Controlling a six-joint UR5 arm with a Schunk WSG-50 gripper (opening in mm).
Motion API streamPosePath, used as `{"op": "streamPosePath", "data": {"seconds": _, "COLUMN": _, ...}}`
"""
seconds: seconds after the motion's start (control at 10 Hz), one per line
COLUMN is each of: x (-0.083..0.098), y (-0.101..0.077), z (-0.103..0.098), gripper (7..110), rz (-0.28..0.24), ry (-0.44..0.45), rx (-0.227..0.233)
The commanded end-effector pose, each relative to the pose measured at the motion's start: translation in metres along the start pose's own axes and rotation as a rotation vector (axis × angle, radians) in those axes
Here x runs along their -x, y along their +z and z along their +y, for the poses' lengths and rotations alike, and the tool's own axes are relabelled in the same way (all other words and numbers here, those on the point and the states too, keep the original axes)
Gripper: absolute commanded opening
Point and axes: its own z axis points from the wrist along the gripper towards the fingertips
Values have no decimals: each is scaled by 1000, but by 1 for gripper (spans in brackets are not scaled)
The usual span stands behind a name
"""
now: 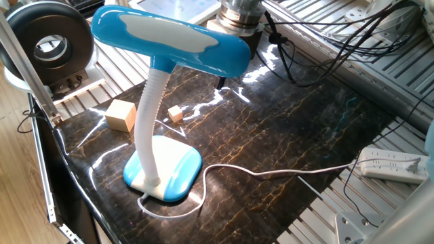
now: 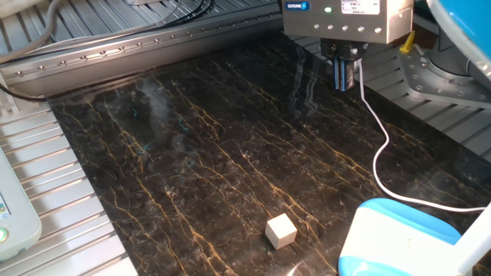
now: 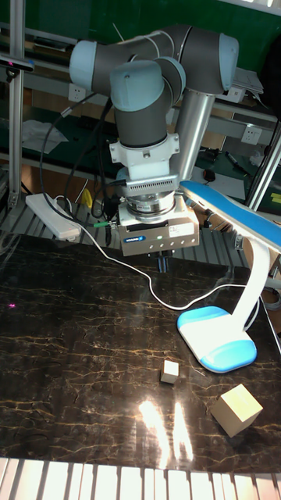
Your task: Turn off the desk lamp by pressing the button
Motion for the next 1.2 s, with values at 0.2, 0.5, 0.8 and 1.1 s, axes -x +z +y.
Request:
{"op": "streamPosePath", "data": {"seconds": 0.2, "x": -2, "y": -2, "z": 2, "gripper": 7, "rz": 8, "ry": -44, "rx": 8}}
{"op": "streamPosePath", "data": {"seconds": 0.5, "x": 0, "y": -2, "z": -7, "gripper": 7, "rz": 1, "ry": -41, "rx": -29}}
{"op": "streamPosePath", "data": {"seconds": 0.8, "x": 25, "y": 25, "z": -5, "gripper": 7, "rz": -33, "ry": -42, "rx": -23}}
{"op": "streamPosePath", "data": {"seconds": 1.1, "x": 51, "y": 59, "z": 15, "gripper": 7, "rz": -76, "ry": -26, "rx": -19}}
